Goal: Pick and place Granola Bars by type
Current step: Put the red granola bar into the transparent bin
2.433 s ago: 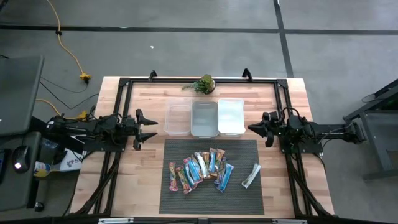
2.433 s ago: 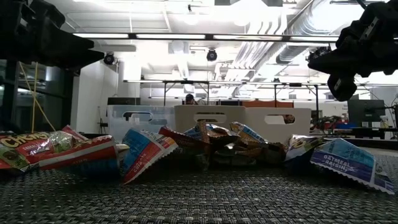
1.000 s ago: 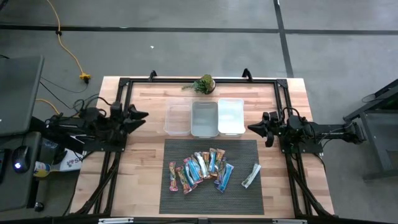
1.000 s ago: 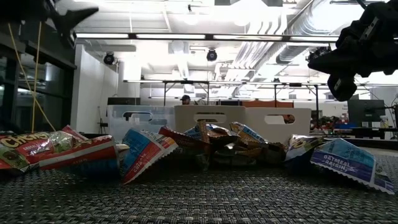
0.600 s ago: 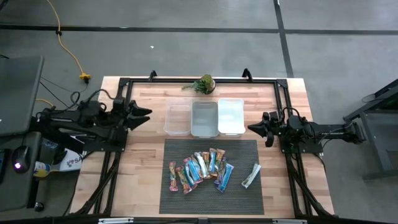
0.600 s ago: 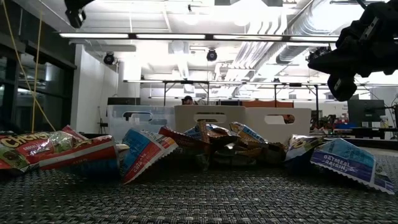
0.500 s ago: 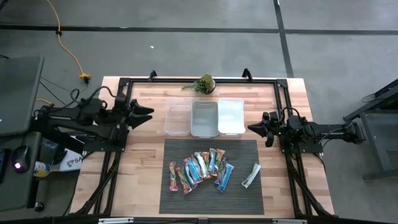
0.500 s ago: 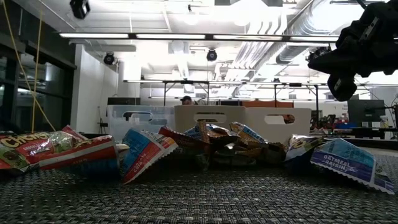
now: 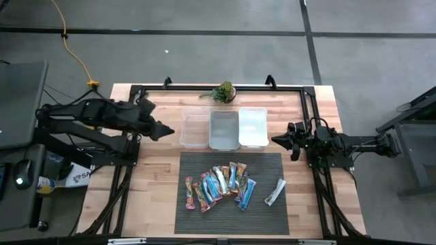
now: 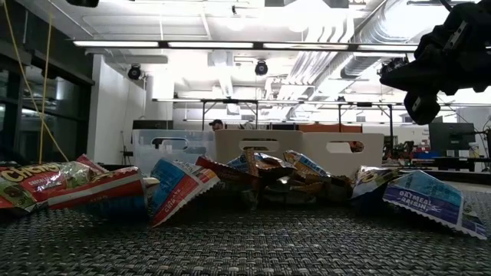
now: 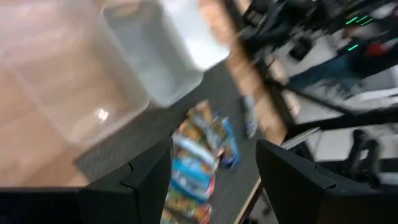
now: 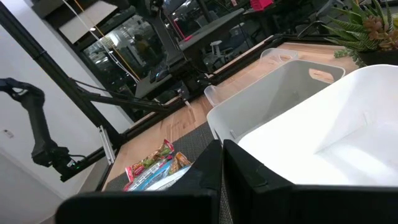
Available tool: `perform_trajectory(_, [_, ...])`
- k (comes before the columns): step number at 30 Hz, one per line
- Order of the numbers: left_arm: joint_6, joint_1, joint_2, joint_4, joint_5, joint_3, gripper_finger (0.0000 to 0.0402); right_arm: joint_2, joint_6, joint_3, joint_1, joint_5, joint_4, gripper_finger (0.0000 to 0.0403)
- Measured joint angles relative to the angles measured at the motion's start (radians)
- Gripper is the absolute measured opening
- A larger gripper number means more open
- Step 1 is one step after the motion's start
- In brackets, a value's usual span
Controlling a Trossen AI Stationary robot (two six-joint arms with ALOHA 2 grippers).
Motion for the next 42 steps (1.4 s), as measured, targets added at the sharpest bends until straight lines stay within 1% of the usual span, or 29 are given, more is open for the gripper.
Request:
perform_trajectory(6, [-0.060, -0.015, 0.122, -0.037, 0.096, 0.029, 0.0227, 0.000, 0.000, 0.000, 0.000, 0.000, 0.000, 0.0000])
perform_trajectory(9, [-0.101, -0.047, 0.178, -0.087, 0.102, 0.029, 0.0227, 0.000, 0.000, 0.000, 0.000, 0.000, 0.000, 0.0000])
perform_trajectory(14, [-0.216, -0.103, 0.257, -0.261, 0.098, 0.029, 0.0227, 0.000, 0.000, 0.000, 0.000, 0.000, 0.000, 0.0000])
perform_trajectory(16, [-0.243, -0.126, 0.288, -0.305, 0.077, 0.029, 0.0227, 0.000, 0.000, 0.000, 0.000, 0.000, 0.000, 0.0000])
perform_trajectory(19, [-0.284, -0.163, 0.329, -0.330, 0.046, 0.028, 0.0227, 0.000, 0.000, 0.000, 0.000, 0.000, 0.000, 0.0000])
perform_trajectory(24, [-0.338, -0.232, 0.411, -0.328, -0.031, 0.028, 0.0227, 0.000, 0.000, 0.000, 0.000, 0.000, 0.000, 0.0000])
perform_trajectory(27, [-0.400, -0.261, 0.466, -0.327, -0.028, 0.028, 0.0227, 0.000, 0.000, 0.000, 0.000, 0.000, 0.001, 0.0000])
perform_trajectory(30, [-0.509, -0.293, 0.520, -0.298, -0.004, 0.028, 0.0227, 0.000, 0.000, 0.000, 0.000, 0.000, 0.001, 0.0000])
perform_trajectory(38, [-0.867, -0.369, 0.646, -0.143, -0.007, 0.028, 0.0227, 0.000, 0.000, 0.000, 0.000, 0.000, 0.001, 0.0000])
perform_trajectory(42, [-0.987, -0.381, 0.719, -0.097, 0.052, 0.027, 0.0227, 0.000, 0.000, 0.000, 0.000, 0.000, 0.001, 0.0000])
